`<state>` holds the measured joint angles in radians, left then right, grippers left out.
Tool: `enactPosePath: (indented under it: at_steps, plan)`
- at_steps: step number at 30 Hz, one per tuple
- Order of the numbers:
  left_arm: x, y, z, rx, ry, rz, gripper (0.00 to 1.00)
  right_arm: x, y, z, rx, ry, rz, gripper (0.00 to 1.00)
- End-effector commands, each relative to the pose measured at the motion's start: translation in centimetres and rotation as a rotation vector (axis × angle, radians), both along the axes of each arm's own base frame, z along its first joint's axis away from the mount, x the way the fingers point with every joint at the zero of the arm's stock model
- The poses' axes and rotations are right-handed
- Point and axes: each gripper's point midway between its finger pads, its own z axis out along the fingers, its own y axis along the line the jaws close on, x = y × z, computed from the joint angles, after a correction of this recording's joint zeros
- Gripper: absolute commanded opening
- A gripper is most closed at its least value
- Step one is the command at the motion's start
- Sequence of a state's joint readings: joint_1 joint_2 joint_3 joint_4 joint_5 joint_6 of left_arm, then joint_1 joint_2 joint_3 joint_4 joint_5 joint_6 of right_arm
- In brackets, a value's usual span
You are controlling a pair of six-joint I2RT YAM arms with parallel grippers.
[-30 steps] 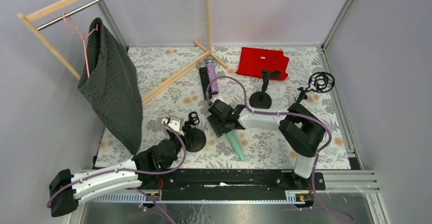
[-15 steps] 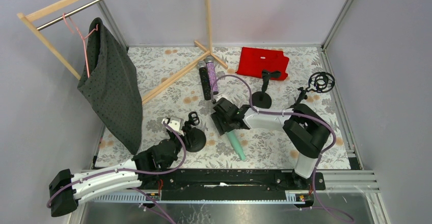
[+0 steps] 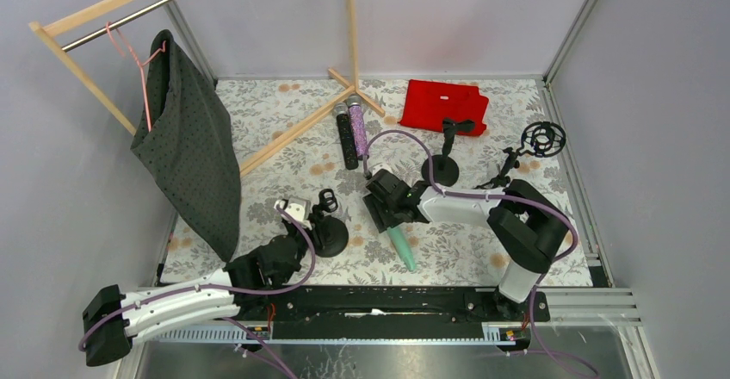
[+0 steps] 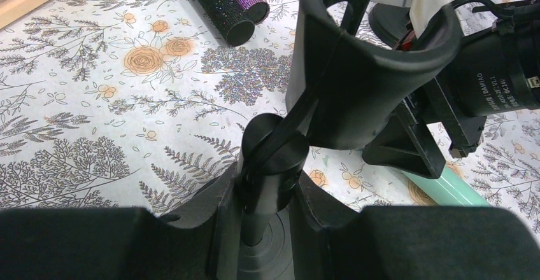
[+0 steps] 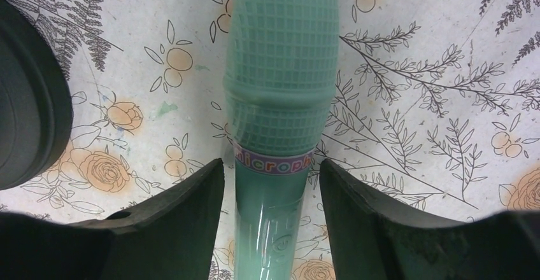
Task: Attach the microphones to the stand
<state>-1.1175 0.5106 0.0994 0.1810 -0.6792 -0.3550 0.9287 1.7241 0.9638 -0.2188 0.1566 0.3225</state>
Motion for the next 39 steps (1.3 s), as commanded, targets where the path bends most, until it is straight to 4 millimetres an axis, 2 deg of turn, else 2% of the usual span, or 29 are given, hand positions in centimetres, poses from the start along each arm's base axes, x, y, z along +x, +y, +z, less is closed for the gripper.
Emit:
enactPosePath:
  at_steps: [1, 4, 8, 12, 14, 17, 22, 28, 35, 39]
  plan:
    - [0.2, -1.2, 2.7, -0.076, -0.028, -0.020, 0.00, -2.0, -1.7, -2.9, -0.097, 0.122, -0.001, 0.63]
    - [0.3, -1.2, 2.6, -0.074, -0.027, -0.018, 0.00, -1.6, -1.4, -3.1, -0.112, 0.124, 0.004, 0.61]
    - [0.3, -1.1, 2.6, -0.074, -0.028, -0.016, 0.00, -1.4, -1.5, -3.0, -0.112, 0.111, -0.012, 0.51]
    - [0.3, -1.2, 2.7, -0.074, -0.030, -0.018, 0.00, -1.3, -2.4, -2.4, -0.109, 0.071, -0.040, 0.33]
    - [0.1, -1.3, 2.9, -0.075, -0.039, -0.036, 0.00, -0.7, -3.0, -1.3, -0.110, 0.023, -0.068, 0.23]
    - [-0.2, -1.7, 3.1, -0.078, -0.064, -0.077, 0.00, 0.0, -3.8, 0.6, -0.103, -0.043, -0.100, 0.00]
    - [-0.4, -2.1, 3.7, -0.066, -0.092, -0.114, 0.01, 0.3, -3.9, 4.7, -0.004, -0.132, -0.106, 0.00]
    - [-0.9, -3.1, 4.6, -0.082, -0.103, -0.176, 0.04, -0.5, -4.5, 9.4, 0.159, -0.224, -0.120, 0.00]
    - [-1.7, -6.0, 6.0, -0.119, -0.133, -0.302, 0.00, -2.0, -5.5, 15.2, 0.418, -0.349, -0.122, 0.00]
    - [-2.3, -7.9, 7.0, -0.194, -0.167, -0.376, 0.00, -2.8, -6.1, 17.3, 0.517, -0.402, -0.113, 0.00]
